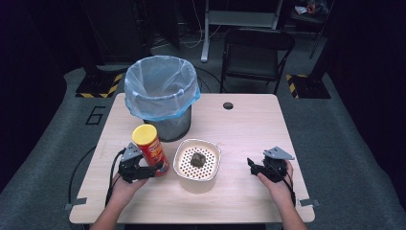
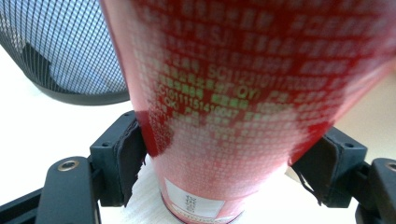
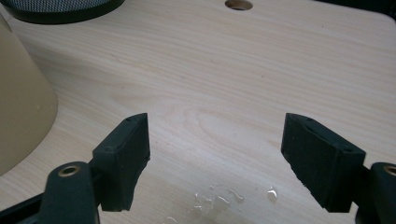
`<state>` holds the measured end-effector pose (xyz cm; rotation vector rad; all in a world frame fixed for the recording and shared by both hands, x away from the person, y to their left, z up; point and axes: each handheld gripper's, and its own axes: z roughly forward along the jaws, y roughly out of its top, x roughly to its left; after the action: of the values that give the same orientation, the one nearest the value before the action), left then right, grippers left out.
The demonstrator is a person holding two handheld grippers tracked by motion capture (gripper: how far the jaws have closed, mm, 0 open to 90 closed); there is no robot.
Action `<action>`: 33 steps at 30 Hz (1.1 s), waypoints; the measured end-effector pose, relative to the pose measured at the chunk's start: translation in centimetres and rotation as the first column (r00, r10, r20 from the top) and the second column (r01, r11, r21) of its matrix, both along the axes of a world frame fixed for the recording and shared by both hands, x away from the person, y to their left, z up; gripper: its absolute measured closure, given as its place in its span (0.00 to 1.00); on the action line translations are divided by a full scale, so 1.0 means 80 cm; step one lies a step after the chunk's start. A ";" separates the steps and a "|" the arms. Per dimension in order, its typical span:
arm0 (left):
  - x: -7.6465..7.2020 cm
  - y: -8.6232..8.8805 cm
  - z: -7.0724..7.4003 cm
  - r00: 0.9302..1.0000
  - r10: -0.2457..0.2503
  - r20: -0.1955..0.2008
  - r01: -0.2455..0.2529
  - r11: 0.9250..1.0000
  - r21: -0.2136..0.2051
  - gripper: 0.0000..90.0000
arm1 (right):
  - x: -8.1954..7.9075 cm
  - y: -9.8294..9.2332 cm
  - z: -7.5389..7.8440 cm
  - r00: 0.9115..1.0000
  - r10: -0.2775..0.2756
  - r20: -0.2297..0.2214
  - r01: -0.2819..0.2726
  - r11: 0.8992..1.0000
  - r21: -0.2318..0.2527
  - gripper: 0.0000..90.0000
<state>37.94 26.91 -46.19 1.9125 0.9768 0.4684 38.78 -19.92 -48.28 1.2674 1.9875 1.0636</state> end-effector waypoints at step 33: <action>0.006 0.010 0.194 1.000 -0.026 -0.008 0.026 1.000 0.007 0.26 | 0.004 -0.001 -0.022 0.996 0.047 -0.080 -0.048 0.999 -0.019 0.28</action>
<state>38.38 27.69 -30.67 1.9331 0.9551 0.4501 39.08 -19.98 -50.08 1.2753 2.0921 1.0273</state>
